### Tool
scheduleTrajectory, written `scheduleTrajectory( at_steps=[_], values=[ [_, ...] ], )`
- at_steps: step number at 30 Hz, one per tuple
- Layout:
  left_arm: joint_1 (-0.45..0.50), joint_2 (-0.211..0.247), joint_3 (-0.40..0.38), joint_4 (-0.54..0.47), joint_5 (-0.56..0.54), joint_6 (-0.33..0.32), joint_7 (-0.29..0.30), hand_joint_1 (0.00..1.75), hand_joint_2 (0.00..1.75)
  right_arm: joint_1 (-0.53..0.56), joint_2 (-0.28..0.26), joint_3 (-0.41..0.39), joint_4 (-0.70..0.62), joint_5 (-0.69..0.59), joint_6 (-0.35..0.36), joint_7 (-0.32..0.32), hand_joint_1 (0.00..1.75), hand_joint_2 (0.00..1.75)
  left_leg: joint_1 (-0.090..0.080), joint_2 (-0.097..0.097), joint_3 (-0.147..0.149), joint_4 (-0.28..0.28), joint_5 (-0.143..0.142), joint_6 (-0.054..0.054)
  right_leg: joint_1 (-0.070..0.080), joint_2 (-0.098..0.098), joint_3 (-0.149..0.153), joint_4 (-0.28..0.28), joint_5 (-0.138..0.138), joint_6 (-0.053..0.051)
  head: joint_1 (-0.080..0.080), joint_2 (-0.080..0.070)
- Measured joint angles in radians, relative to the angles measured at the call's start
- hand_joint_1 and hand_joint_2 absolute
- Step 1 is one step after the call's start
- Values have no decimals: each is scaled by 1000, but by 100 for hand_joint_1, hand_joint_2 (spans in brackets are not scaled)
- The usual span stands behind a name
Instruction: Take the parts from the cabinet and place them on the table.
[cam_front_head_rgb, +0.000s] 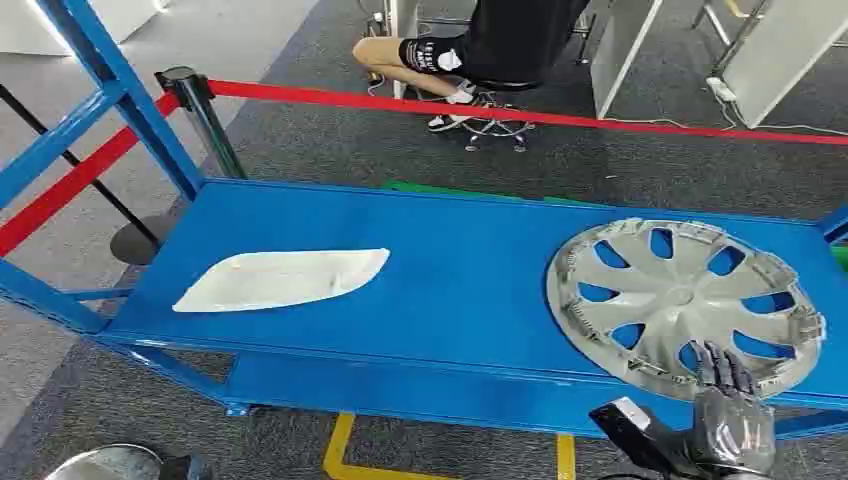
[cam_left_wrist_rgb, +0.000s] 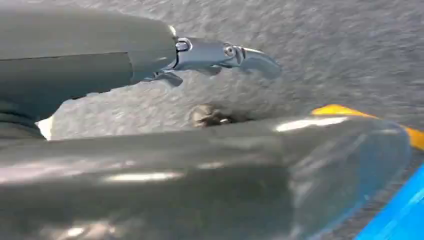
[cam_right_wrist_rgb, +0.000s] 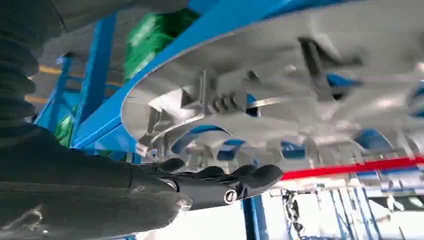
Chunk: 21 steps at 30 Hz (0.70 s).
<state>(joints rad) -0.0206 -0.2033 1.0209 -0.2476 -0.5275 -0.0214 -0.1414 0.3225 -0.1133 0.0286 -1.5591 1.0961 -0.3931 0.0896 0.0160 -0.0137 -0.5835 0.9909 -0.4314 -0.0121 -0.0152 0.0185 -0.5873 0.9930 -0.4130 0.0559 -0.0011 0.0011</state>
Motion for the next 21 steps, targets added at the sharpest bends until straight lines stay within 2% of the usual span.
scheduleTrajectory(
  at_steps=[1, 2, 5, 7, 12, 16, 17, 20, 21],
  values=[
    [-19, 3, 16, 0, 28, -7, 38, 0, 0, -45, 8, 0, 28, 29, 43, 0, 0, 175, 1, 1, -1, 0, 1, -1, 1, 3, -3, 0, 3, -2, 0, 0],
    [-46, 5, 27, 0, 40, -6, 58, 0, 0, -88, 12, 2, 60, 50, 52, 1, 0, 175, 0, 2, -2, 0, 2, -3, 1, 4, -4, 0, 4, -3, 0, 0],
    [-118, 15, 40, -4, 53, 1, 114, 0, 0, -189, 36, 14, 179, 69, 40, 13, 0, 175, 2, 2, 0, -1, 5, -2, 3, 4, -2, 0, 6, -4, -1, 0],
    [-141, 20, 44, -6, 55, 1, 120, 0, 0, -227, 40, 21, 233, 71, 36, 22, 0, 175, 2, 10, 1, -1, 4, -5, 3, 12, -3, 1, 6, -9, -2, 0],
    [-160, 20, 45, -6, 55, 1, 117, 0, 0, -282, 41, 32, 328, 79, 59, 33, 0, 175, 2, 18, 1, -1, 4, -10, 4, 19, -6, 1, 5, -8, 0, 0],
    [-164, 21, 45, -6, 55, 1, 117, 0, 0, -331, 41, 40, 400, 81, 69, 35, 0, 175, 3, 21, 2, -2, 3, -7, 5, 19, -7, 0, 5, -8, 0, 0],
    [-165, 20, 45, -6, 55, 1, 119, 0, 0, -344, 42, 42, 423, 82, 61, 32, 0, 175, 3, 23, 1, -2, 3, -7, 5, 19, -7, 0, 1, -9, 0, 0],
    [-170, 20, 44, -6, 55, 1, 123, 0, 0, -387, 43, 45, 489, 82, 49, 30, 0, 175, 8, 23, 2, -4, 3, -8, 11, 19, -7, 0, -35, -10, -1, 0],
    [-173, 20, 43, -6, 55, 1, 124, 0, 0, -403, 43, 45, 514, 83, 47, 31, 17, 175, 11, 23, 1, -6, 1, -9, 14, 19, -6, 0, -48, -13, 0, 0]
  ],
)
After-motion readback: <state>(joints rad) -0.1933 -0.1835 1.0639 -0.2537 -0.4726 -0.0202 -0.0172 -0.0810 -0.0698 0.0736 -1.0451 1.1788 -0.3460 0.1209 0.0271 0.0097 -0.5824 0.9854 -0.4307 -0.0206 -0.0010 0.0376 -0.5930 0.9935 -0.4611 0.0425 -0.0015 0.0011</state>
